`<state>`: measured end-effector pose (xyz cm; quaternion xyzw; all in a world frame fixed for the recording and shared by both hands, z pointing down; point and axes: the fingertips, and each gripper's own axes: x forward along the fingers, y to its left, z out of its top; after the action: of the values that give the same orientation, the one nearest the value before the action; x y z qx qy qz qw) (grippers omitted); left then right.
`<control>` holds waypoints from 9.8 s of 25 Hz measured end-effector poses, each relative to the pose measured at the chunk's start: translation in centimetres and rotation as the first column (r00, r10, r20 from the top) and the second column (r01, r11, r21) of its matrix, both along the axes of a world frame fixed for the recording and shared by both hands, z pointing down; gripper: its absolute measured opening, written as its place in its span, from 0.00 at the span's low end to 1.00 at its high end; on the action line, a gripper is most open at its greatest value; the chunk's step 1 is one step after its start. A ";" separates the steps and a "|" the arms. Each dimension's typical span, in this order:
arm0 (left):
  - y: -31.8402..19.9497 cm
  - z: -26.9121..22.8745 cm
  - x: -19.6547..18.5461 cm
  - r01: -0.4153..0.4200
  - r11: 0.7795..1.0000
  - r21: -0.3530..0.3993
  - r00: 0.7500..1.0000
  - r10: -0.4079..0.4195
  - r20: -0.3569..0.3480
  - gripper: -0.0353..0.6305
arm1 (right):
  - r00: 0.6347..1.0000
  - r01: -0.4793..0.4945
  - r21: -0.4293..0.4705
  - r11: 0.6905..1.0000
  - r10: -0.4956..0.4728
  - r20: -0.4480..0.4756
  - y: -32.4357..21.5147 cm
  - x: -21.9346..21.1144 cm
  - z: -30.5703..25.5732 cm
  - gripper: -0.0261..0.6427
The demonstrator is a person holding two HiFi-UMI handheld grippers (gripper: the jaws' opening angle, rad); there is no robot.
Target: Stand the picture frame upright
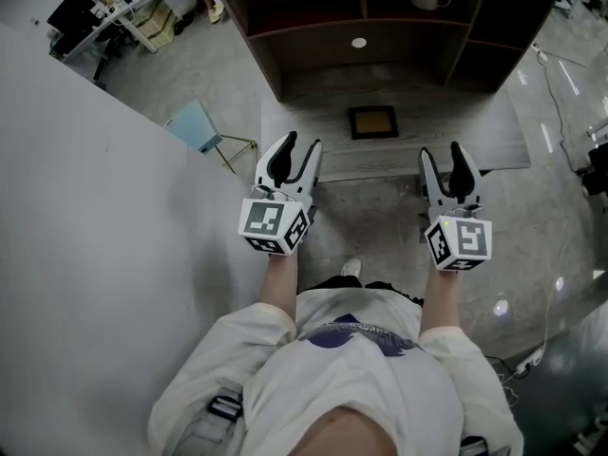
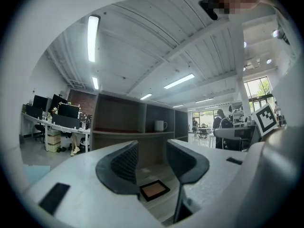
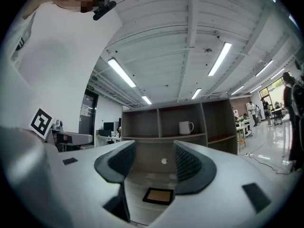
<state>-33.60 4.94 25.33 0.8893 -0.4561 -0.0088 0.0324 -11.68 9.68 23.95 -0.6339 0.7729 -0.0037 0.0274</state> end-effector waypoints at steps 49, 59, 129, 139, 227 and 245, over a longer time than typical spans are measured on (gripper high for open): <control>-22.9 16.3 9.9 0.197 0.896 -0.399 0.978 -0.152 0.142 0.30 | 0.969 0.247 -0.367 0.897 -0.225 0.100 -29.4 9.0 15.9 0.37; -23.5 28.6 10.7 0.138 0.791 -0.596 0.986 -0.054 0.156 0.31 | 0.971 0.236 -0.590 0.772 -0.215 0.107 -30.1 5.3 28.2 0.37; -26.8 24.5 17.2 -0.024 0.806 -0.592 0.986 0.116 0.117 0.17 | 0.995 -0.040 -0.593 0.804 0.085 0.048 -29.1 8.7 25.1 0.14; -26.7 18.6 22.4 -0.164 0.849 -0.503 0.967 0.238 0.086 0.17 | 0.982 -0.157 -0.498 0.853 0.188 0.013 -27.2 13.4 18.8 0.14; -28.0 26.9 45.3 0.170 0.875 -0.453 0.985 -0.148 0.085 0.18 | 0.917 0.377 -0.421 0.825 -0.396 0.044 -34.5 36.6 26.6 0.15; -29.1 30.2 45.3 0.218 0.899 -0.381 0.975 -0.211 0.061 0.17 | 0.923 0.382 -0.392 0.837 -0.370 0.109 -36.3 36.8 30.6 0.15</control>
<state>11.73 -24.18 55.56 0.8098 -0.5445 0.0854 0.2011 25.15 -26.63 54.55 -0.4615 0.8639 -0.1783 -0.0946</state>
